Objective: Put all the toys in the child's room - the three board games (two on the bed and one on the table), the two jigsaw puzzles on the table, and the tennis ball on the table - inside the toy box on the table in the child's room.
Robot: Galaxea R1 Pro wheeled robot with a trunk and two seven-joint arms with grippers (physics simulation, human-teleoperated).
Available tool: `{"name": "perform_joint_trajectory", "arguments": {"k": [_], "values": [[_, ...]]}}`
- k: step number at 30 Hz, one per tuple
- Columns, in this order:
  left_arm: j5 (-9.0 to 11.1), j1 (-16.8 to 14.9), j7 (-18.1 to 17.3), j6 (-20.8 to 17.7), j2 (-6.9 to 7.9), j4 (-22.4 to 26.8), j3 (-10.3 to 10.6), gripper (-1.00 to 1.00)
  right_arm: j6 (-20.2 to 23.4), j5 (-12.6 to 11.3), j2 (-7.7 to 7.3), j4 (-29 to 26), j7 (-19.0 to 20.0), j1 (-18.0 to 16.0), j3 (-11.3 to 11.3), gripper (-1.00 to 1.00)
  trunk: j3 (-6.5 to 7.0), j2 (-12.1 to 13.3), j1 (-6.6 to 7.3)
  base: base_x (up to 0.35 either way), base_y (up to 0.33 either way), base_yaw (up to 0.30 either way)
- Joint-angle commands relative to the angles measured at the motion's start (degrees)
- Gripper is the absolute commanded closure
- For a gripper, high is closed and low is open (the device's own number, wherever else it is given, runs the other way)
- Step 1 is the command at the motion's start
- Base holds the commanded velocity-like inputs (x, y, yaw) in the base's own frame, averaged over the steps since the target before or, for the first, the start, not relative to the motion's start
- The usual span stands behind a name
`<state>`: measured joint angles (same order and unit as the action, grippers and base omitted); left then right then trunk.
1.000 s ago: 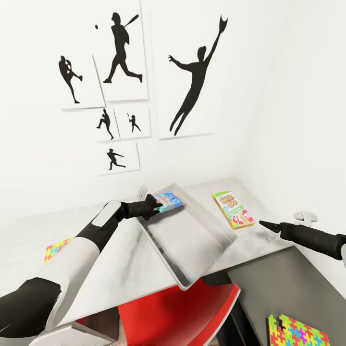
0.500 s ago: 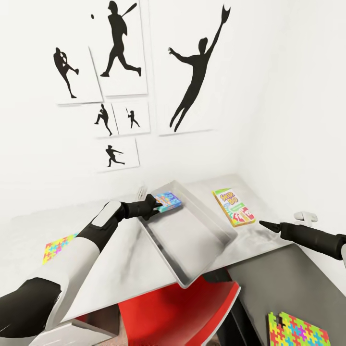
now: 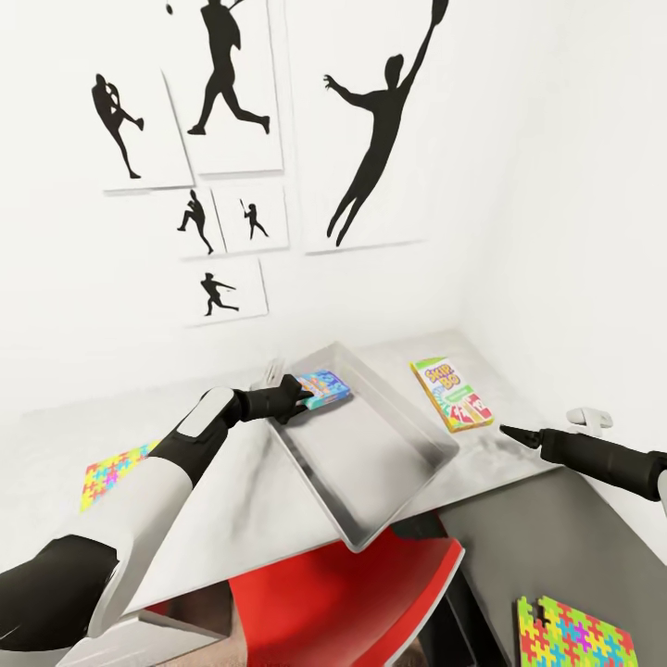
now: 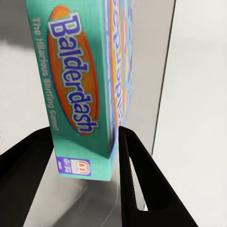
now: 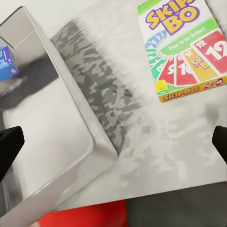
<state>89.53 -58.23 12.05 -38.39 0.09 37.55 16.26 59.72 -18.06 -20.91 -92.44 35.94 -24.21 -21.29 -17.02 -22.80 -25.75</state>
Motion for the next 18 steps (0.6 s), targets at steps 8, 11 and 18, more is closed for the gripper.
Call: {"name": "perform_joint_trajectory", "arguments": {"k": [8,11,18], "values": [[0.6,0.0,0.5,0.1,0.04,0.1,0.0,1.00,0.3,0.3,-0.01,0.0,0.5,-0.1,-0.1,-1.00,-0.82,-0.1,-0.03,0.000,0.000,0.000],[0.6,-0.1,0.5,0.1,0.07,0.1,0.0,1.00,0.3,0.3,-0.01,0.0,0.5,-0.1,-0.1,-1.00,-0.95,-0.1,-0.03,0.000,0.000,0.000],[0.6,-0.7,0.5,0.1,0.10,0.2,0.0,1.00,0.3,0.3,-0.01,0.0,0.5,0.0,-0.2,-1.00,-1.07,-0.1,-0.03,0.000,0.000,0.000]]}}
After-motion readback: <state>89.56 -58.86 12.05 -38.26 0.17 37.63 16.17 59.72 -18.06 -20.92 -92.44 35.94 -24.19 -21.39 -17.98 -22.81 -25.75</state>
